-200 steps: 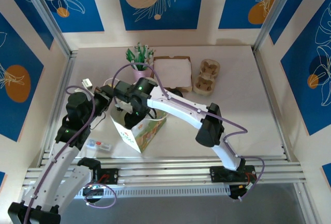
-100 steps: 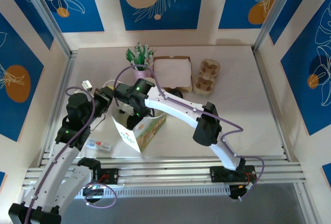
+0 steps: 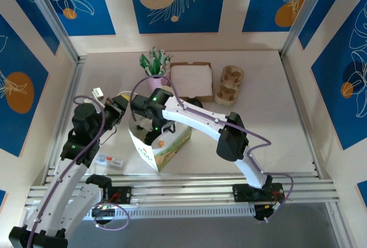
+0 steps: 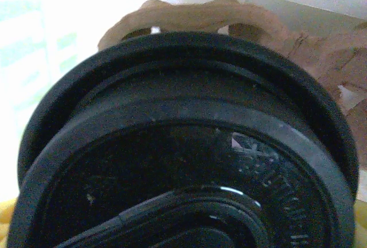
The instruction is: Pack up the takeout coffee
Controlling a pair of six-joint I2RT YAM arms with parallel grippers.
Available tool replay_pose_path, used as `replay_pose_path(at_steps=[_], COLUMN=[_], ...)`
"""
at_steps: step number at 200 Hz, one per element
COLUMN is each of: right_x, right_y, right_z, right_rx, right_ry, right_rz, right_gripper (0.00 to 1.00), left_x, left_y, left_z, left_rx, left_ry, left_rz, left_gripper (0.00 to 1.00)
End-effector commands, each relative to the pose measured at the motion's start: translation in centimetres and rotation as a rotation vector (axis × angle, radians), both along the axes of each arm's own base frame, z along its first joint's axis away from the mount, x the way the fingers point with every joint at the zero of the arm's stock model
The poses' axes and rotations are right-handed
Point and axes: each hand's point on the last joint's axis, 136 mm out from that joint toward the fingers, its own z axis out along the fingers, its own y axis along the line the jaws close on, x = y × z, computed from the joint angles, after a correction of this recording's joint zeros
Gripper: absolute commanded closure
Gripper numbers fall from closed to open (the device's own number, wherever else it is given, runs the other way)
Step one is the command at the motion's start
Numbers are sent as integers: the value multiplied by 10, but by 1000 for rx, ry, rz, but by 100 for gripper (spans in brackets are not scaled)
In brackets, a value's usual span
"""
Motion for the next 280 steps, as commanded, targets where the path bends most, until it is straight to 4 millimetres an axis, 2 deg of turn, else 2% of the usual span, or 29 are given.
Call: replay_pose_path(at_steps=[1, 89, 126, 168, 224, 280], right_x=[-12, 6, 8, 10, 11, 13], right_y=[5, 26, 34, 39, 51, 28], right_z=[30, 58, 52, 38, 20, 9], right_rx=[83, 193, 189, 162, 133, 29], right_ry=[45, -3, -14, -11, -28, -61], right_rz=[-21, -62, -56, -55, -46, -58], right_gripper=[22, 23, 24, 25, 25, 25], left_x=[-3, -7, -7, -8, -12, -21], left_y=[-8, -19, -22, -26, -35, -20], left_z=[19, 23, 22, 31, 30, 40], left_rx=[-21, -26, -32, -40, -54, -9], left_ry=[-58, -69, -70, -89, -93, -121], left_rz=[-45, -93, -98, -107, -125, -71], left_gripper=[100, 100, 100, 100, 100, 100])
